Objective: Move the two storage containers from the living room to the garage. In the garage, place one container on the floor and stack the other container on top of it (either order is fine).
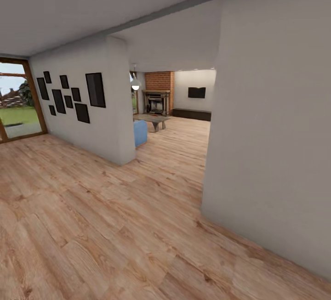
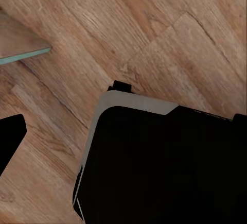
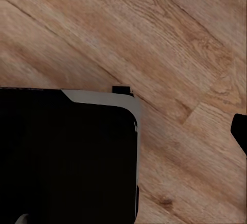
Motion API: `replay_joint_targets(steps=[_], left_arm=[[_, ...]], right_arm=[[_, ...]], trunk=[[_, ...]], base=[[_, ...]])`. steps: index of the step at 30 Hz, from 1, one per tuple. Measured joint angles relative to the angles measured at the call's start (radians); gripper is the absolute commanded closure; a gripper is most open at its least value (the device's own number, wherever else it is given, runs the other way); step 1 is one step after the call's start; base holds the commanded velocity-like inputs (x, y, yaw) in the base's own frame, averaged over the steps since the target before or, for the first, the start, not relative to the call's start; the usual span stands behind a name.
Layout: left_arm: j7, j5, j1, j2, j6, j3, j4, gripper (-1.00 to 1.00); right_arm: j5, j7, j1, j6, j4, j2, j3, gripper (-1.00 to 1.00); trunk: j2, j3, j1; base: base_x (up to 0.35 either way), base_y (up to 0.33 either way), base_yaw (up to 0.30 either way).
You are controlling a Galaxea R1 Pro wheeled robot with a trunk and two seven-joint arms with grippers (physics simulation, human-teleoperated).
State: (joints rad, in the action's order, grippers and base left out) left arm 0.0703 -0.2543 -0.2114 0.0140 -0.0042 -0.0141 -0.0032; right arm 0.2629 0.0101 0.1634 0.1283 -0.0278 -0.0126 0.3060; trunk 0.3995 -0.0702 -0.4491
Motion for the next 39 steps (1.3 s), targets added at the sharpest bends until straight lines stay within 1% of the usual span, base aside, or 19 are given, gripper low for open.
replay_joint_targets(steps=[8,11,25,31,39], left_arm=[[0.0,0.0,0.0,0.0,0.0,0.0,0.0,-1.0],[0.0,0.0,0.0,0.0,0.0,0.0,0.0,-1.0],[0.0,0.0,0.0,0.0,0.0,0.0,0.0,-1.0],[0.0,0.0,0.0,-0.001,0.0,0.0,0.0,-1.0],[0.0,0.0,0.0,-0.002,0.0,0.001,0.0,-1.0]], right_arm=[[0.001,0.0,0.0,0.001,0.0,0.0,0.0,-1.0],[0.002,0.0,0.0,0.001,0.0,-0.001,-0.001,-1.0],[0.0,-0.001,0.0,0.0,0.0,-0.001,-0.002,-1.0],[0.0,-0.001,0.0,0.0,0.0,-0.007,0.0,-1.0],[0.001,0.0,0.0,0.0,0.0,-0.009,0.001,-1.0]], trunk=[[0.0,0.0,0.0],[0.0,0.0,0.0],[0.0,0.0,0.0],[0.0,0.0,0.0],[0.0,0.0,0.0]], base=[[0.322,0.0,0.269],[0.322,0.0,0.144],[0.322,0.0,0.017],[0.322,0.0,0.0],[0.322,0.0,0.0]])
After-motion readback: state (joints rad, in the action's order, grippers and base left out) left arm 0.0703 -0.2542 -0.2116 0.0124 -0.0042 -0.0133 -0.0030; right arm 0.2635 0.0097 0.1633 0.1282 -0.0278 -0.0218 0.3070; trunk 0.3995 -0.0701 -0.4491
